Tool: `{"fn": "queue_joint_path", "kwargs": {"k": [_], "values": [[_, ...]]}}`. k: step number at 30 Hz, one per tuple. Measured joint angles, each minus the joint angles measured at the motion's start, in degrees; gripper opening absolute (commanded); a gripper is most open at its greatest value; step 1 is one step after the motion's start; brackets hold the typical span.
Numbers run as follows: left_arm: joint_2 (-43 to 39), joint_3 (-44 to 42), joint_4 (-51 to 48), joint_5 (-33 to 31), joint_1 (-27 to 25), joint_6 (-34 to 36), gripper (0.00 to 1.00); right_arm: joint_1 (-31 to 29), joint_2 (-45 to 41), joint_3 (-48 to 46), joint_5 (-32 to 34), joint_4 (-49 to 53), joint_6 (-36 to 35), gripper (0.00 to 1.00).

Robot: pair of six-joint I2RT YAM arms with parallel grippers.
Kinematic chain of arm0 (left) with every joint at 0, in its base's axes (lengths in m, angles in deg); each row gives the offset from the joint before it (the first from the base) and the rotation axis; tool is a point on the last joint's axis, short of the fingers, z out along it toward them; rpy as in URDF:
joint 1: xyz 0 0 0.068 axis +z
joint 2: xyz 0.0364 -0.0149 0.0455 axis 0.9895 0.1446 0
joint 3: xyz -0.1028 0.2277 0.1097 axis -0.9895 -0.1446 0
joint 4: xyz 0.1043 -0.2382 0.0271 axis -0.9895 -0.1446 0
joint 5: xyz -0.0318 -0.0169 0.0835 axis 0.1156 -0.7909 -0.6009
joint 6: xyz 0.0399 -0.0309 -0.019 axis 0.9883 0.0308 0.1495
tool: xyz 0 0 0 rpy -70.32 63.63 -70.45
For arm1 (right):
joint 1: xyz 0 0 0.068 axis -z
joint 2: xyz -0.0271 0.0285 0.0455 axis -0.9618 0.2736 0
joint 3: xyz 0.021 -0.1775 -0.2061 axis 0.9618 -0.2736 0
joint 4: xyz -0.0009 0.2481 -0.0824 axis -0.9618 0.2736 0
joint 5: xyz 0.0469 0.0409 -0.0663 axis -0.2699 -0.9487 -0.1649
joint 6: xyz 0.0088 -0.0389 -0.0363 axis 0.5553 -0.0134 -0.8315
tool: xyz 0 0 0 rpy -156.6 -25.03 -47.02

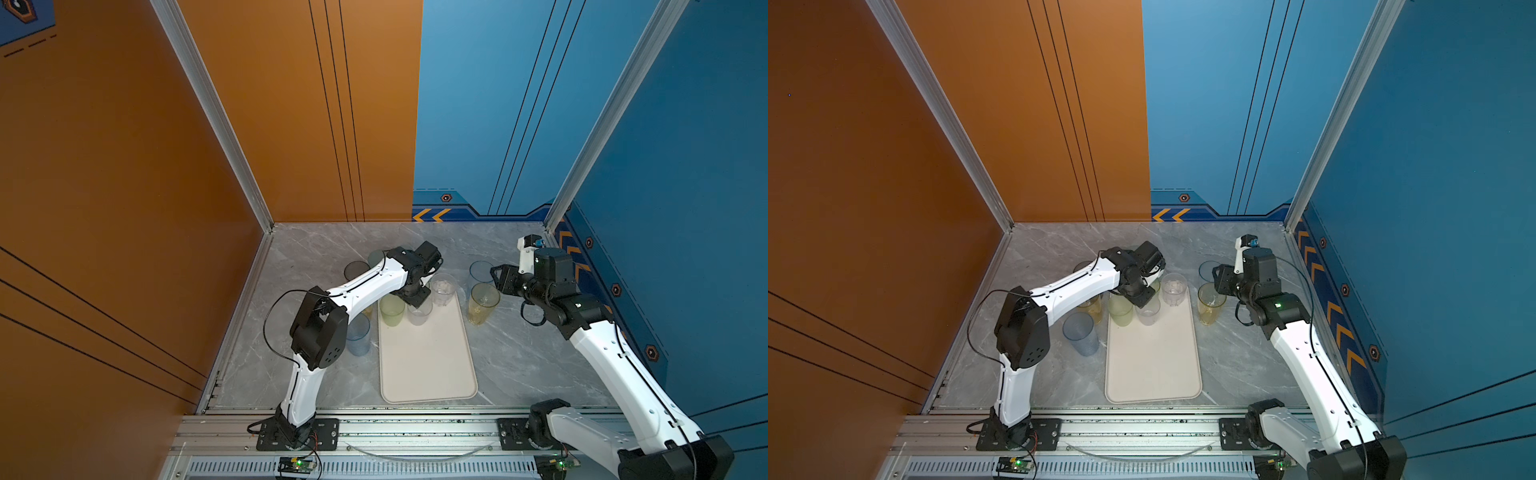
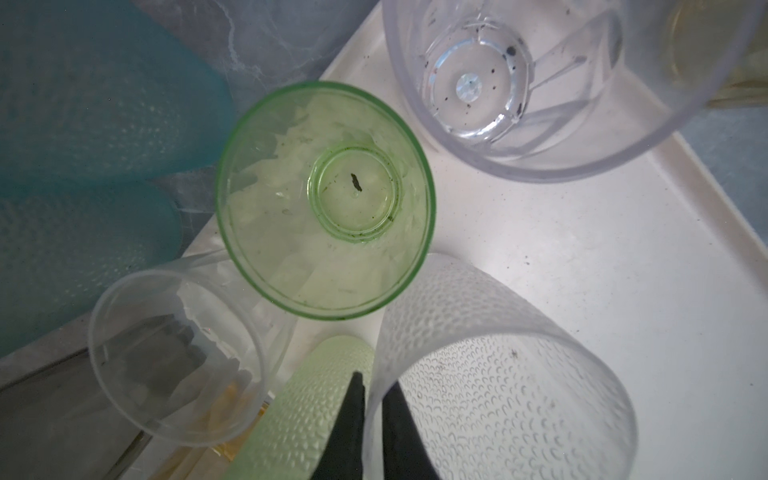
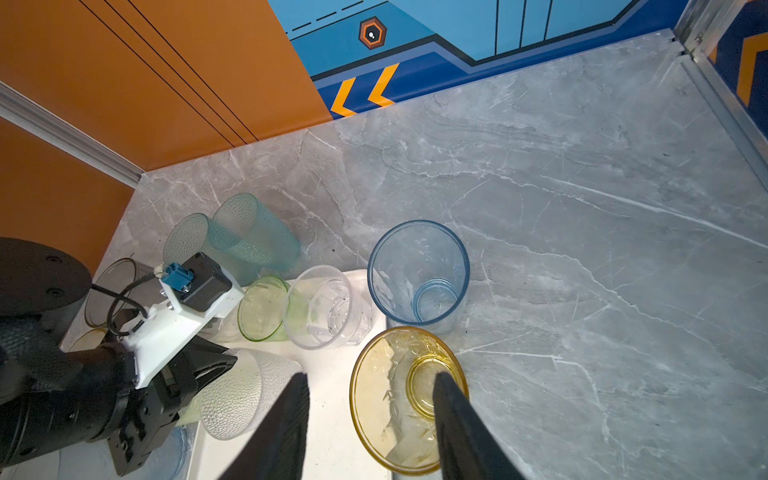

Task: Place the glasses into the tray
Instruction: 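Lower the frosted clear cup onto the tray and open the left gripper, then move the left gripper over the yellow cup while the right reaches toward teal cups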

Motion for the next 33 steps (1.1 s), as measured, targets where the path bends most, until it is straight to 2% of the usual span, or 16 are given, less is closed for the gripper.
{"fn": "queue_joint_path", "kwargs": {"k": [6, 18, 23, 33], "values": [[0.0, 0.0, 0.11, 0.22, 0.0, -0.02, 0.21, -0.22, 0.02, 0.26, 0.02, 0.0, 0.0, 0.48], [-2.32, -2.71, 2.86, 0.2, 0.28, -0.22, 0.21, -0.9, 0.37, 0.31, 0.0, 0.0, 0.0, 0.48], [-7.96, -6.08, 5.33, 0.13, 0.7, -0.31, 0.2, -1.14, 1.03, 0.37, 0.02, 0.0, 0.0, 0.48], [-27.28, -18.91, 17.66, -1.51, 0.7, -2.03, 0.21, -4.57, 4.96, 4.5, 0.33, 0.33, -0.9, 0.48]]}}
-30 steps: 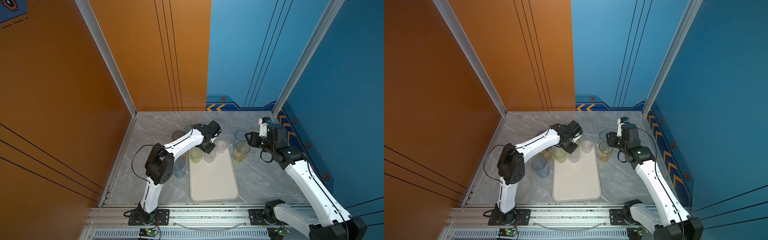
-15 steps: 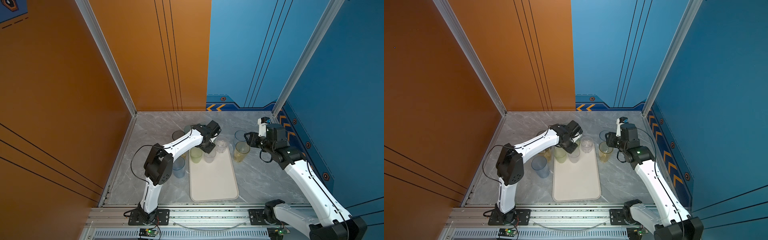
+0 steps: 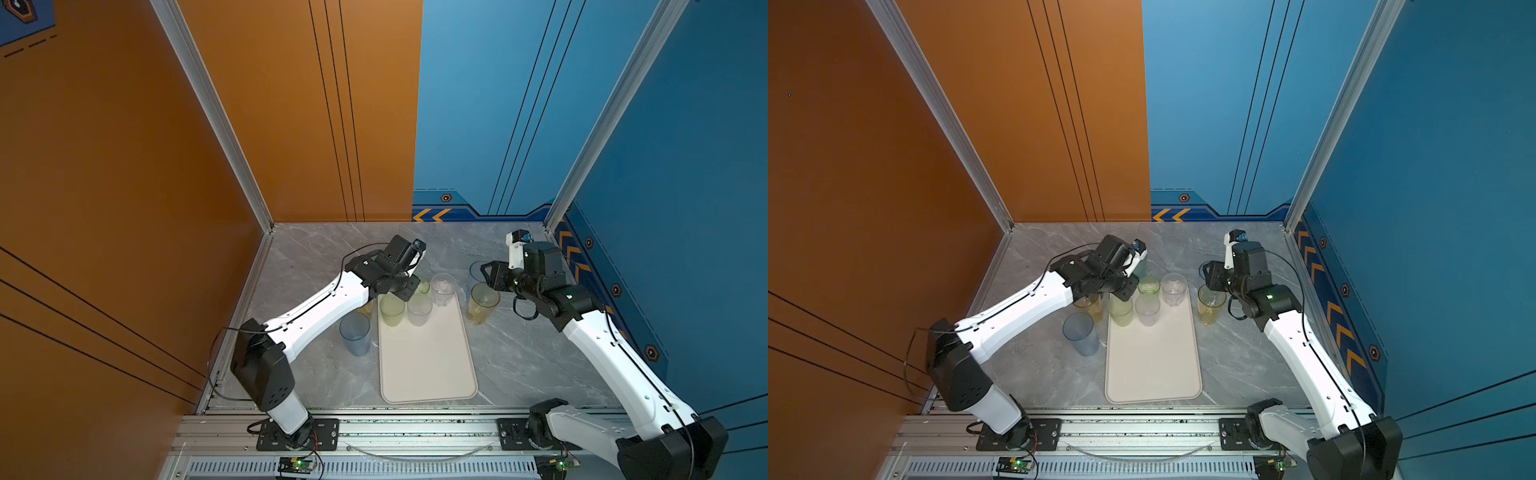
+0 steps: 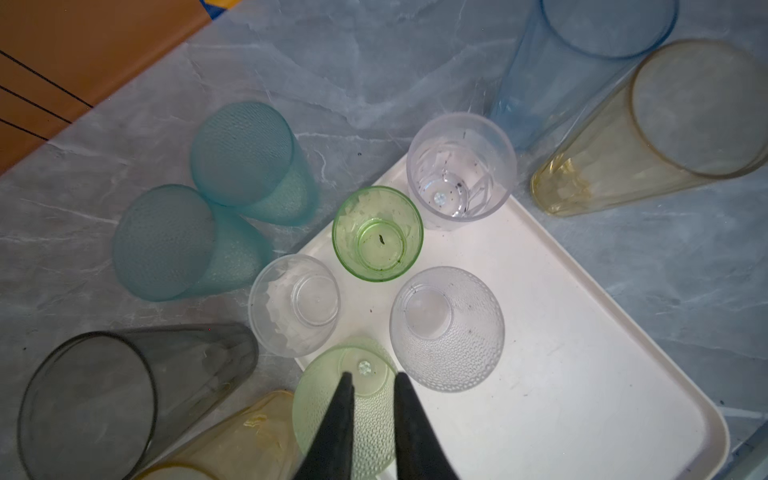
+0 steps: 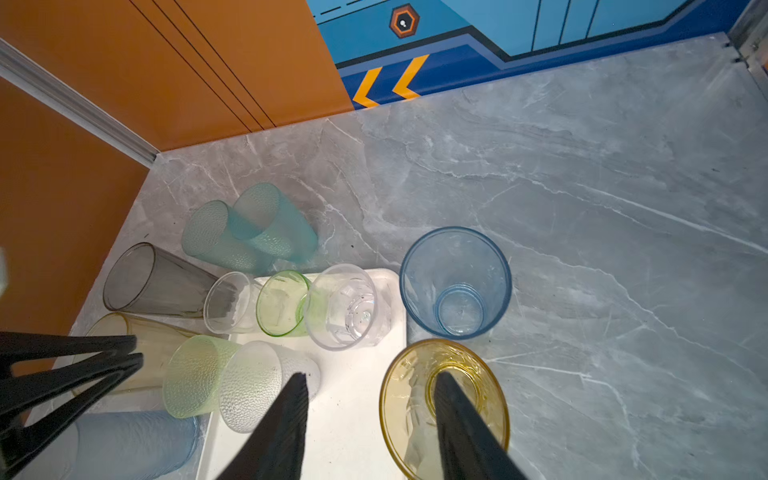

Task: Place the glasses into the tray
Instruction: 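Move the left gripper over the yellow cup while the right reaches toward teal cups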

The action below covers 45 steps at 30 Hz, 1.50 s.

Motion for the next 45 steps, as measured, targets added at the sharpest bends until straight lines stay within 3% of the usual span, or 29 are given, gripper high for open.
{"fn": "queue_joint_path", "kwargs": {"k": [5, 14, 29, 45], "values": [[-9.25, -5.64, 4.37, -4.15, 0.7, -1.75, 0.21, -4.0, 4.52, 5.11, 1.14, 1.03, -1.31, 0.48], [-19.87, -15.37, 6.95, -7.17, 8.28, -5.7, 0.2, -11.04, 20.04, 19.89, 1.88, 4.42, -3.89, 0.48], [-23.19, -20.7, 7.13, -5.66, 14.45, -7.3, 0.21, -12.04, 44.11, 42.01, 2.25, 10.97, -6.6, 0.45], [-23.8, -22.29, 7.43, -4.0, 17.2, -7.3, 0.21, -11.63, 51.71, 49.03, 2.47, 14.78, -6.84, 0.39]]}}
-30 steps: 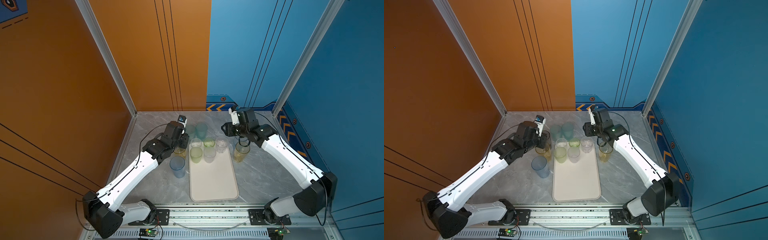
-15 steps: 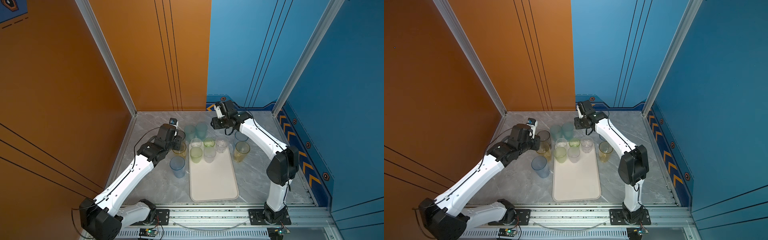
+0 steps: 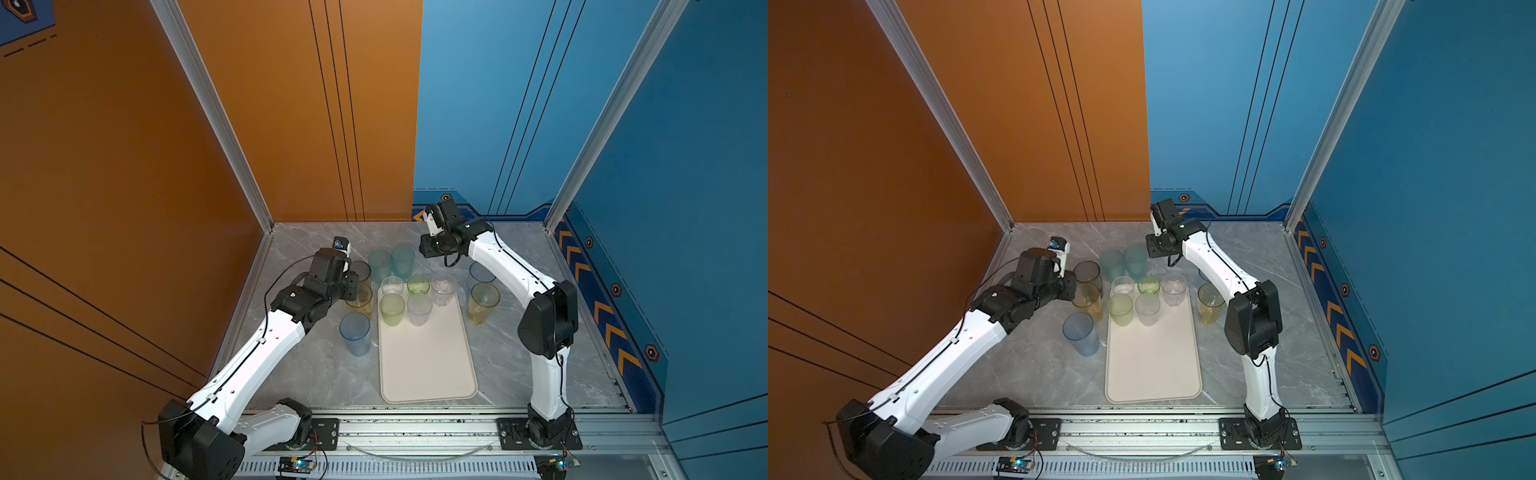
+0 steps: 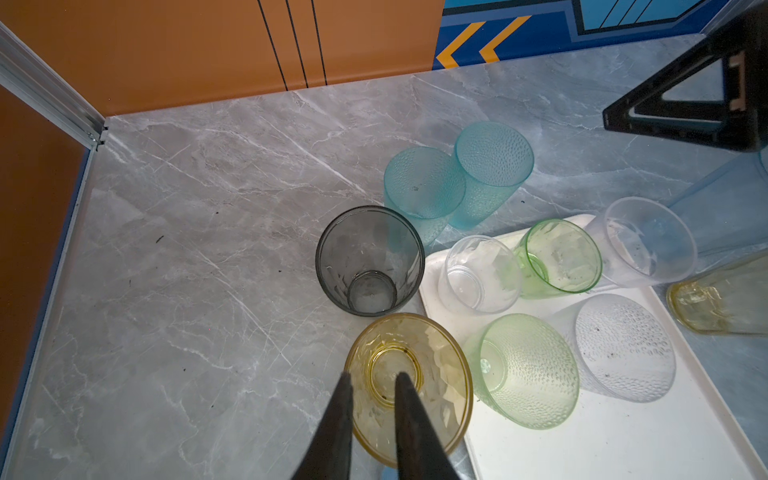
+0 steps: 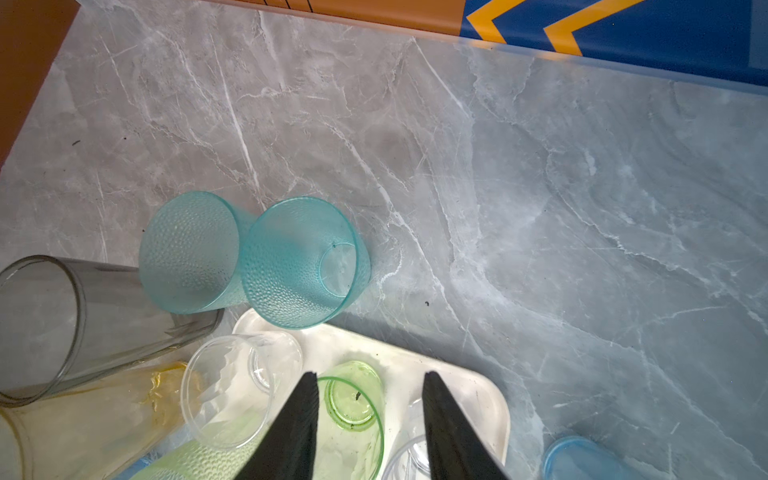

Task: Place the glasses into the tray
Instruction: 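Move the left gripper over the yellow cup while the right reaches toward teal cups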

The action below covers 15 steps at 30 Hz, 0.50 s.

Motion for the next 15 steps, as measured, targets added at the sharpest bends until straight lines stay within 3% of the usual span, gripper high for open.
{"fn": "queue_joint_path", "kwargs": {"k": [15], "values": [[0.0, -1.33, 0.33, 1.7, 1.86, 0.0, 0.21, -0.35, 7.67, 6.47, -0.02, 1.18, 0.5, 0.36]]}}
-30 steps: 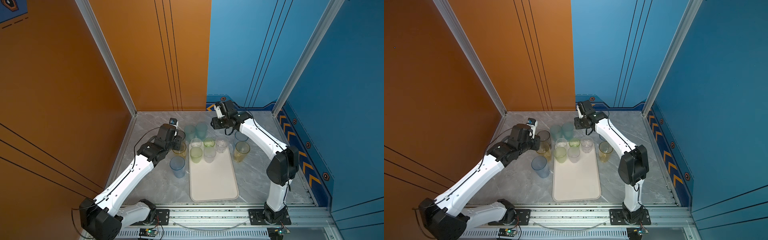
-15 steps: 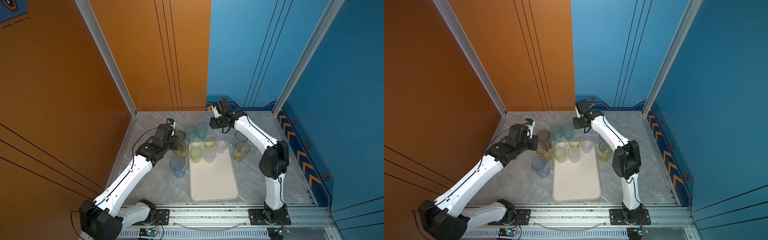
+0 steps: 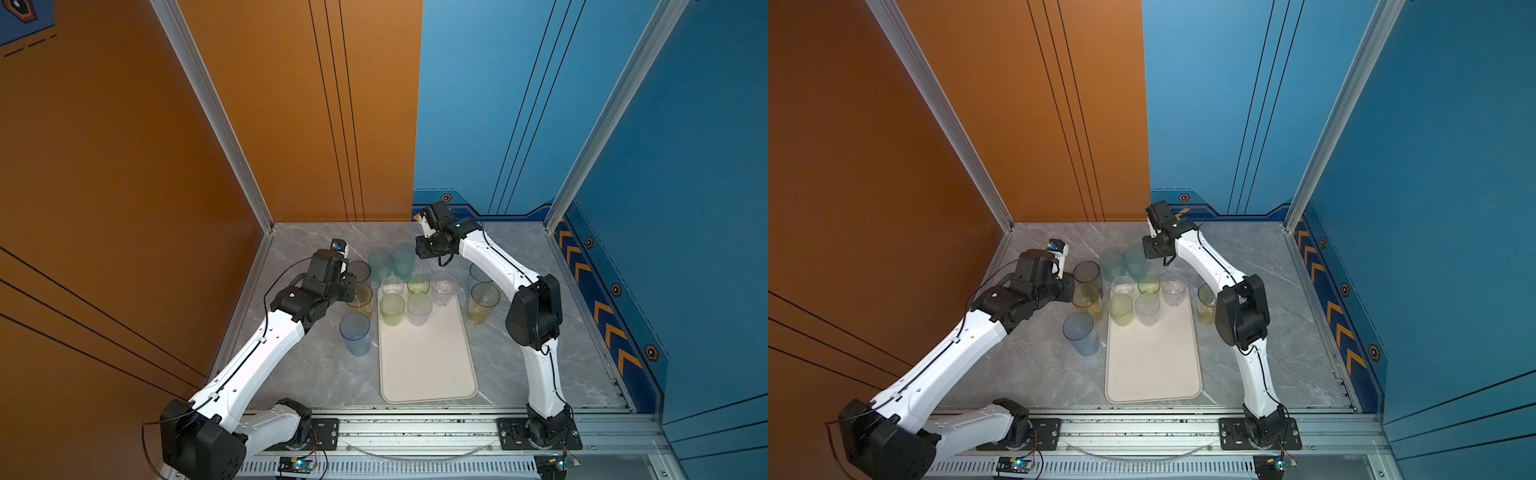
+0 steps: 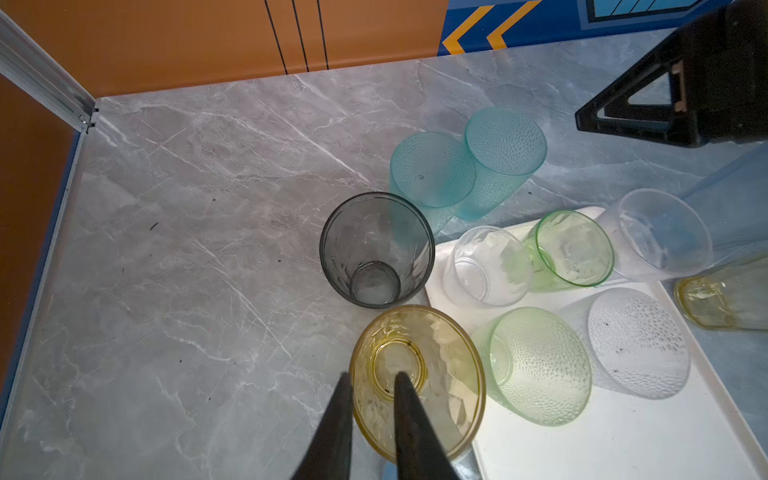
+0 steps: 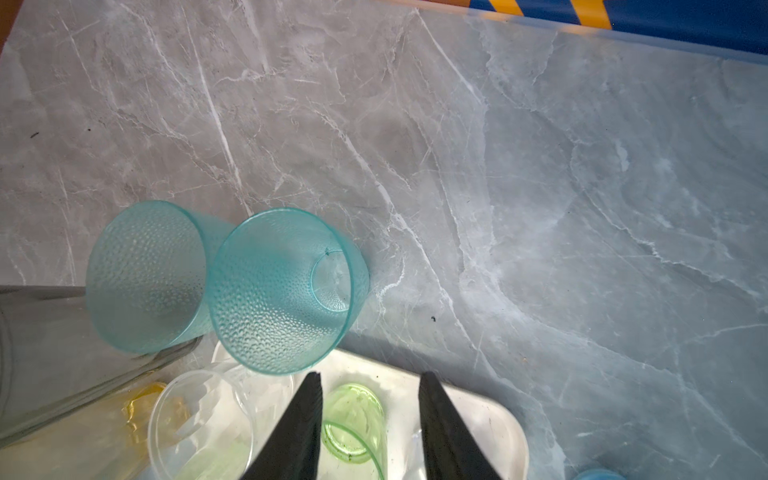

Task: Place the glasses into the tray
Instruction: 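Move the left gripper over the yellow cup while the right reaches toward teal cups, then lower the right gripper onto the nearer teal dotted cup's rim and close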

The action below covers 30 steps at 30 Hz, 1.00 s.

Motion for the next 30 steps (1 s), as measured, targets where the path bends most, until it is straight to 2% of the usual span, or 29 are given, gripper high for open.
{"fn": "queue_joint_path", "kwargs": {"k": [13, 30], "values": [[-1.55, -3.21, 0.42, 2.14, 2.89, 0.02, 0.21, -1.22, 5.38, 7.13, 0.96, 1.07, 1.09, 0.29], [-1.9, -3.72, 0.52, 3.87, 4.2, 0.02, 0.21, -1.99, 10.67, 13.64, 4.79, 4.46, 1.05, 0.26]]}}
